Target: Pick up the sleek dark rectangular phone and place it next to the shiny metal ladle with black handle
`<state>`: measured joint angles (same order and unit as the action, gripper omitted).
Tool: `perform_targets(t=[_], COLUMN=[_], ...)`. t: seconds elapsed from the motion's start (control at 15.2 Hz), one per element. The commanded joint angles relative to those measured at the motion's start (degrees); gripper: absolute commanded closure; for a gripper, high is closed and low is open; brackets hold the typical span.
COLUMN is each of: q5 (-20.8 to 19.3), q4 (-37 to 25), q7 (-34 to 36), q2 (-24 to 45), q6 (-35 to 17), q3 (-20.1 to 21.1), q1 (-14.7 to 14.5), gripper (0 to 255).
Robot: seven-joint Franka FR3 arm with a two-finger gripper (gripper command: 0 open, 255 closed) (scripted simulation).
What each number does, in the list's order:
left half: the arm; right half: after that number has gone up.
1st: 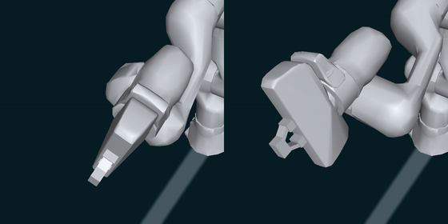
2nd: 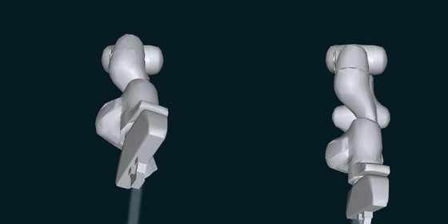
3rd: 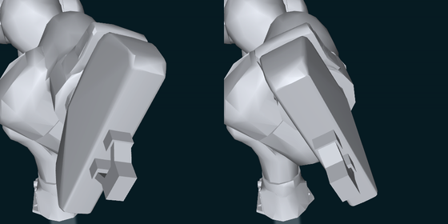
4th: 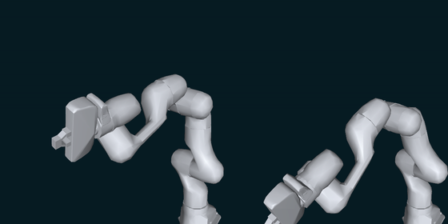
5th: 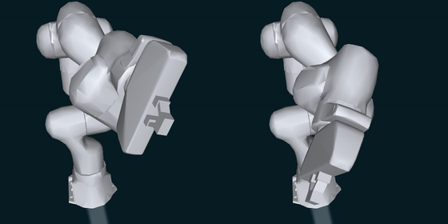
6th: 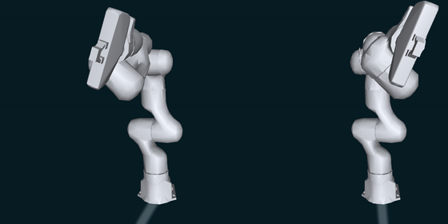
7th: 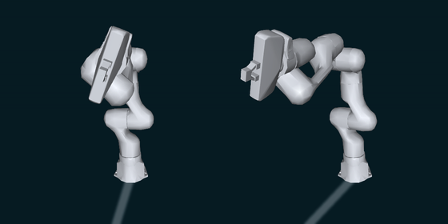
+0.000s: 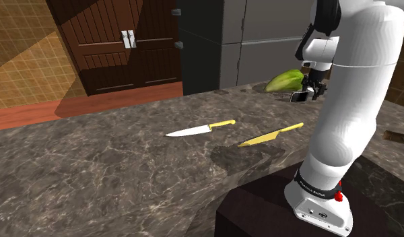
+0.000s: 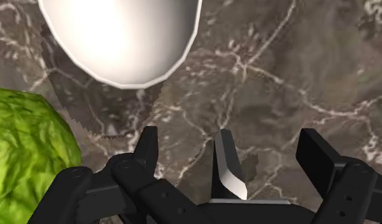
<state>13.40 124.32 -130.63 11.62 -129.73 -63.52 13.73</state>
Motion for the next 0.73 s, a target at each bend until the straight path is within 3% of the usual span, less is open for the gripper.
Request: perform_targets(t=[0.0,0.13,0.66], q5=[-4.1,-8.6,-8.6], q4=[-0.7,-2.2,-2.2], q7=[2.8,6.0,6.1], q2=[-3.4,-7.2,-7.2], q6=[2.2,5.1,5.1], q3=[-2.2,-3.9,-3.7], q1=[-2.4,-4.6,-4.3], gripper=[0,0,0])
